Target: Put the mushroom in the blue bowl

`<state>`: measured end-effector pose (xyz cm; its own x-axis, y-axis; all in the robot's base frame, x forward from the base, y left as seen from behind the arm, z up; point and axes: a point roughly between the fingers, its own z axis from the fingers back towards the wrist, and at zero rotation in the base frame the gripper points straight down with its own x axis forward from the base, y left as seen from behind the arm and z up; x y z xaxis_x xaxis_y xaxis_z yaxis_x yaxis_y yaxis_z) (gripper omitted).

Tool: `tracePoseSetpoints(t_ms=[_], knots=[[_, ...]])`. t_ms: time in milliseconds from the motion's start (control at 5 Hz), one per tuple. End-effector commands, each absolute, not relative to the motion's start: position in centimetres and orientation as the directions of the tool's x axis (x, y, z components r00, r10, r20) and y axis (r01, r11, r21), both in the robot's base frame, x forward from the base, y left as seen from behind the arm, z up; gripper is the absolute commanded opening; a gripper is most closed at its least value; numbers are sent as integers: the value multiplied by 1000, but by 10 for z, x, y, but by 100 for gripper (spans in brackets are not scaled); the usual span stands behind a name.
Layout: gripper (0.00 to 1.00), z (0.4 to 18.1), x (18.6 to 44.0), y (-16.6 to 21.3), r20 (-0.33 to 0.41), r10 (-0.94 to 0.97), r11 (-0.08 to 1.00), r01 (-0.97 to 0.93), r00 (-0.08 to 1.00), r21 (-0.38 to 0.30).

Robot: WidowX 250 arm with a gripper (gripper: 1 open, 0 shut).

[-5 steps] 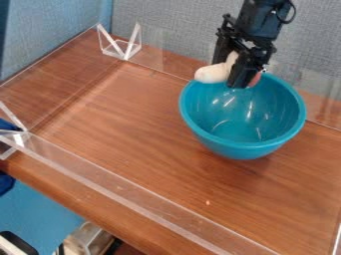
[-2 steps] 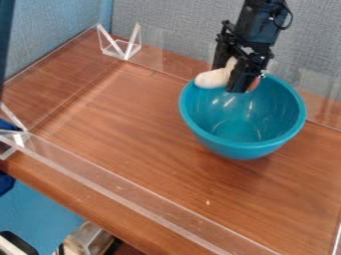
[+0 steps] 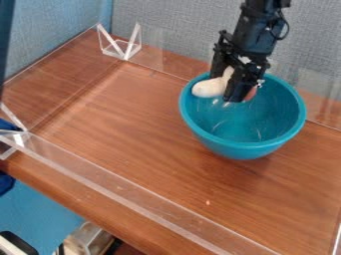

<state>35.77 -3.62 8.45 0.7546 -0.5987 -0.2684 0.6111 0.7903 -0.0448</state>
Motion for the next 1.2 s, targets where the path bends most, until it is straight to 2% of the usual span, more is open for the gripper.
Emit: tracePoseSetpoints(t_ms=[0, 400, 600, 1000], knots=[[0, 95, 359, -40, -231, -622, 773, 633, 748, -33], [0, 82, 358, -46, -249, -641, 758, 650, 726, -55], [100, 77, 357, -49, -257, -644, 755, 652, 720, -65], [100, 77, 352, -50, -273, -641, 757, 649, 718, -73]])
